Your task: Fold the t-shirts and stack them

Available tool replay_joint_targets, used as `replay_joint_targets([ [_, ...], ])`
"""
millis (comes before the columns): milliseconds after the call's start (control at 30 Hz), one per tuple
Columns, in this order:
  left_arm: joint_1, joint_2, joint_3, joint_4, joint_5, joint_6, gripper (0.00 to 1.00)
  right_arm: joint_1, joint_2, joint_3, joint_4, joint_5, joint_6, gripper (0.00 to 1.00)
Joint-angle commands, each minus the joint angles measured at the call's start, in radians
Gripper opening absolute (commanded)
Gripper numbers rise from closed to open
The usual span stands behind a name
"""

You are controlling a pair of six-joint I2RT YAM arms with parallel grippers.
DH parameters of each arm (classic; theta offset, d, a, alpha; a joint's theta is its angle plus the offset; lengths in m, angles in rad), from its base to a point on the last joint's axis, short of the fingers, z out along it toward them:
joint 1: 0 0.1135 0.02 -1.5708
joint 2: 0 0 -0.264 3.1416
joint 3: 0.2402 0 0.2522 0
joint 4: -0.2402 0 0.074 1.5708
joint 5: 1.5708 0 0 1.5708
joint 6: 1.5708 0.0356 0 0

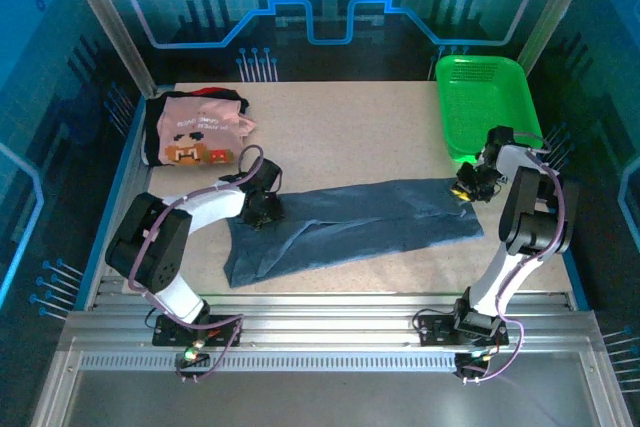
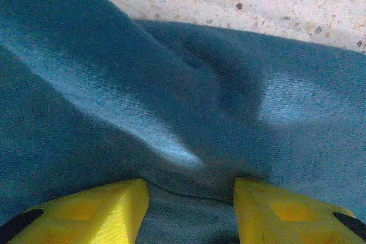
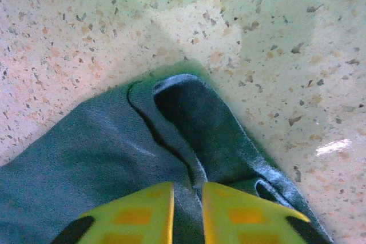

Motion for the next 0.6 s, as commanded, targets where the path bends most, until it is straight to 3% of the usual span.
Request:
replay_joint_targets([
  [0,0.018,0.069,-0.067,-0.159,-0.029,0.012,0.48,0.034,0.059,0.043,0.075,0.012,-0.035,0.09],
  [100,0.018,0.069,-0.068,-0.158,-0.029,0.011,0.48,0.034,0.052,0.048,0.063,0.039,-0.039,0.0],
  [300,0.018,0.069,-0.064,-0.16,-0.029,0.012,0.47,0.035,0.005,0.053,0.067,0.075,-0.06,0.0],
  [433,0.018,0.067,-0.068,-0.158,-0.029,0.012,0.47,0.042,-0.003,0.057,0.06,0.078,-0.112,0.22],
  [567,0.019,0.069,-0.067,-0.157,-0.028,0.011,0.47,0.055,0.007,0.047,0.076,0.072,-0.125,0.28],
])
